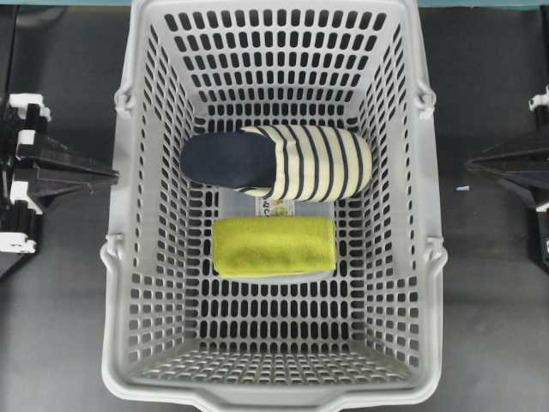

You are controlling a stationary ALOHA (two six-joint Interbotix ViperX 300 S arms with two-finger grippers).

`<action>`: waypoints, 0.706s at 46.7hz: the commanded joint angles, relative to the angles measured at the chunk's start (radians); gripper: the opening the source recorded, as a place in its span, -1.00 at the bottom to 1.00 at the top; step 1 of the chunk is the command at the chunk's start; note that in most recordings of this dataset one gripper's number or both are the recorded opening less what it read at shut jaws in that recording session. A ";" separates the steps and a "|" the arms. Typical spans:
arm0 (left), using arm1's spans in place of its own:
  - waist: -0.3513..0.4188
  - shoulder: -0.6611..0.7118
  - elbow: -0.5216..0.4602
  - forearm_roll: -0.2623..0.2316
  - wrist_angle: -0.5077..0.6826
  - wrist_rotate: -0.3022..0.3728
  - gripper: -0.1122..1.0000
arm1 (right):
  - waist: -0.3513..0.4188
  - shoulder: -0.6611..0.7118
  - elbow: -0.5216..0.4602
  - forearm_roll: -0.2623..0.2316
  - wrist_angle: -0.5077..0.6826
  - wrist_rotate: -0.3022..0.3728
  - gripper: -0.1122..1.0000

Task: Pick up the yellow cloth from the shopping basket with the left arm.
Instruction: 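Move the left gripper over the yellow-green cloth in the basket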

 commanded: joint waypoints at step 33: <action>-0.072 0.526 -0.759 0.043 0.781 -0.015 -0.80 | -0.002 -0.017 -0.052 0.008 0.146 0.075 -0.73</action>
